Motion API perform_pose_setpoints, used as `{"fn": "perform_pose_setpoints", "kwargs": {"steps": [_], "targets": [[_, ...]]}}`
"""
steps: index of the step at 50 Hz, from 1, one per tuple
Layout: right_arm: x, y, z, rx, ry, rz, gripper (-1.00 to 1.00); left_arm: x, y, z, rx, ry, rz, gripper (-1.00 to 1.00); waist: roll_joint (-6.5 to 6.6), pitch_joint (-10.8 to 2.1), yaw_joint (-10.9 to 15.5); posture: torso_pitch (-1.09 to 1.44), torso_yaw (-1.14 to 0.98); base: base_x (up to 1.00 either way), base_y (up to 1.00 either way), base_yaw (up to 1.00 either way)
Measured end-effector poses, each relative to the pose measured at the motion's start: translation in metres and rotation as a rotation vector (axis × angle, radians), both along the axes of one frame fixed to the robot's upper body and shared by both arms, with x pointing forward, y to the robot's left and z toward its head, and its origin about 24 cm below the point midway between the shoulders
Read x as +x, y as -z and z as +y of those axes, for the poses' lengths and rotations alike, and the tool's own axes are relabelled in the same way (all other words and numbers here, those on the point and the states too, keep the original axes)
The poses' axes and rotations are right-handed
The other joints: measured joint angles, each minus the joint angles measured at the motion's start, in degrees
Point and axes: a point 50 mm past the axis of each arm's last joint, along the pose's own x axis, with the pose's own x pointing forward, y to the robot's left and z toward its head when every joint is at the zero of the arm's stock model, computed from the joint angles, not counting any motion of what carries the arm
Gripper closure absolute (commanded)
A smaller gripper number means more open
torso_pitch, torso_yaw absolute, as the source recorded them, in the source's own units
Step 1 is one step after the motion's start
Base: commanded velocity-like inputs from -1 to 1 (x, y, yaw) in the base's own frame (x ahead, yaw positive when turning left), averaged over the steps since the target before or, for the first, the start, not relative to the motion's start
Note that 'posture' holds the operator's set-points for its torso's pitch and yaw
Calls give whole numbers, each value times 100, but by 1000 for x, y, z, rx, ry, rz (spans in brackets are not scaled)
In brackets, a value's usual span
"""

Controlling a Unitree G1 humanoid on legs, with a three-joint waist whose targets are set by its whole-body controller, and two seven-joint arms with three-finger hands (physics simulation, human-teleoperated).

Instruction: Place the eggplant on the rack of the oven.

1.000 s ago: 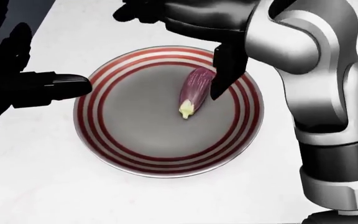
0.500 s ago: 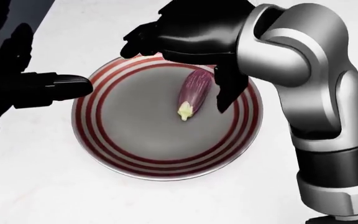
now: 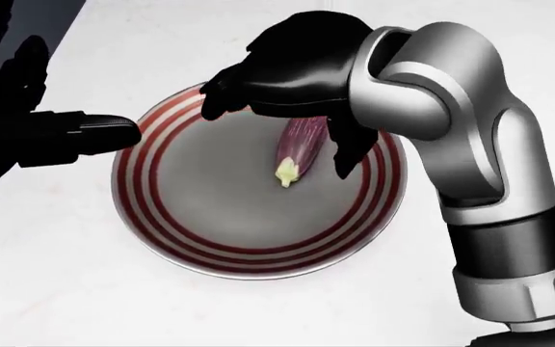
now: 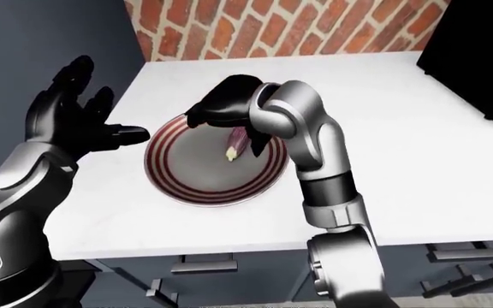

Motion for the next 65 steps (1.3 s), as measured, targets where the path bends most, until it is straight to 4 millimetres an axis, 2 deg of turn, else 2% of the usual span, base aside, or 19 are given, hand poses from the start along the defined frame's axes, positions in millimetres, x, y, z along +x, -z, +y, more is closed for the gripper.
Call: {"fn": "perform_pose_setpoints", "kwargs": {"steps": [25, 28, 65], "targets": [[4, 8, -1, -25, -16, -21, -32, -1, -1, 0, 2, 3, -1, -100, -15, -14, 9, 0, 0, 0, 0, 0], [5, 10, -2, -27, -15, -18, -22, 0, 0, -1, 2, 3, 0, -100, -14, -16, 12, 0, 0, 0, 0, 0], [13, 24, -7, -17, -7, -26, -18, 0, -1, 0, 1, 3, -2, -100, -26, -25, 20, 0, 0, 0, 0, 0]]}}
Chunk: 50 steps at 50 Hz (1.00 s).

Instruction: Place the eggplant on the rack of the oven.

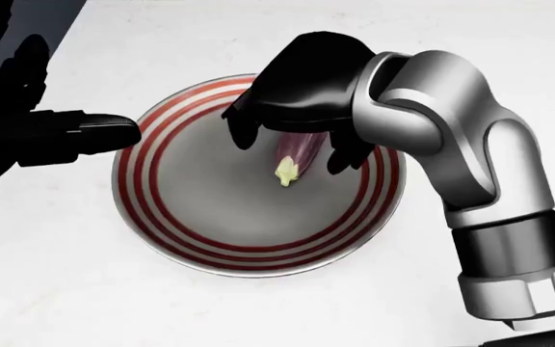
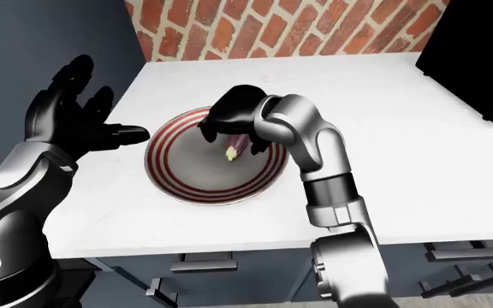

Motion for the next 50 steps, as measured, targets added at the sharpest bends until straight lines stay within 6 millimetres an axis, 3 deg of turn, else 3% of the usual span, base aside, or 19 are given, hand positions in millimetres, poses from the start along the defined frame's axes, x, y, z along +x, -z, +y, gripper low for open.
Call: {"fn": "perform_pose_setpoints", "kwargs": {"steps": [50], "targets": [[22, 23, -9, 47, 22, -17, -5, 1, 2, 0, 0, 4, 3, -100, -27, -20, 32, 0, 0, 0, 0, 0]]}}
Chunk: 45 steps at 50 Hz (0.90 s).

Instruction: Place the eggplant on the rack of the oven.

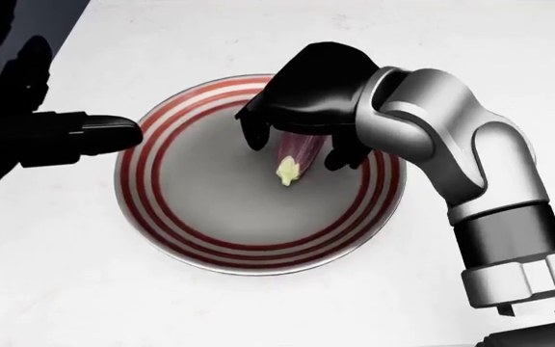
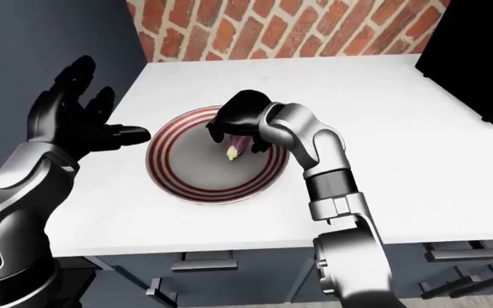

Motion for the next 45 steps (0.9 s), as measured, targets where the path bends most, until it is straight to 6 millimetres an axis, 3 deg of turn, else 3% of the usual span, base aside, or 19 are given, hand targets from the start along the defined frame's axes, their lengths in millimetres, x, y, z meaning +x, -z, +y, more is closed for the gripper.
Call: {"fn": "perform_pose_setpoints", "kwargs": {"steps": [17, 20, 37, 42, 45], "targets": [[1, 0, -1, 11, 3, -2, 4, 0, -2, 0, 0, -1, -4, -100, 6, -5, 1, 0, 0, 0, 0, 0], [1, 0, 0, 13, 2, -3, 16, 0, -2, 1, 0, -2, -3, -100, 7, -4, -1, 0, 0, 0, 0, 0], [0, -2, 1, -2, -4, -18, 29, -1, -2, 1, -2, -4, -3, -100, 1, -14, 2, 0, 0, 0, 0, 0], [0, -2, 2, 4, -10, -23, 51, -1, -2, 1, -1, -4, 0, -100, -7, -24, 5, 0, 0, 0, 0, 0], [0, -2, 3, 9, -13, -27, 100, -1, -2, 1, -1, -3, -2, -100, -8, -23, 13, 0, 0, 0, 0, 0]]}}
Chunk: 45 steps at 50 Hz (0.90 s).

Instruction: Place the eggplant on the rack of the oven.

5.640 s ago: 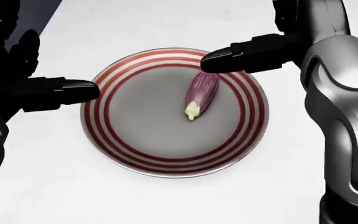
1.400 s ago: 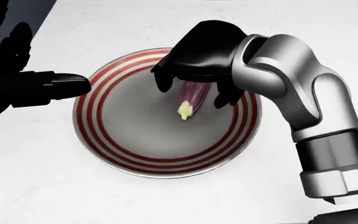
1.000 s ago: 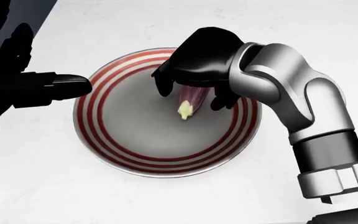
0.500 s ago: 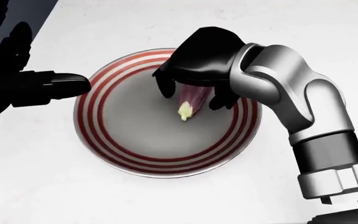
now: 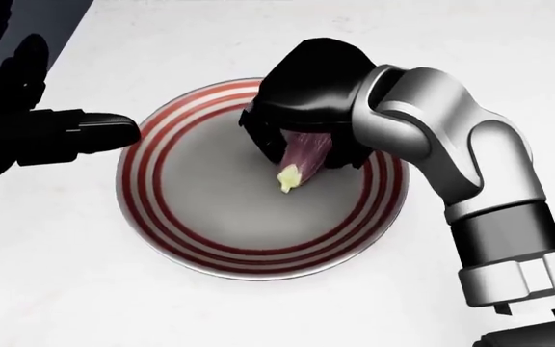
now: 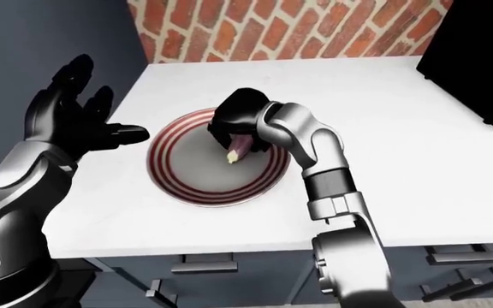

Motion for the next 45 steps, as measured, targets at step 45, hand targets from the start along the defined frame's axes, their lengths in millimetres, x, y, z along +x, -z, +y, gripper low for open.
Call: {"fn": "perform_pose_setpoints", "kwargs": {"steps": [45], "targets": [[-18, -74, 15, 135, 147, -94, 100, 0, -1, 0, 2, 3, -6, -100, 44, 95, -19, 0, 0, 0, 0, 0]]}}
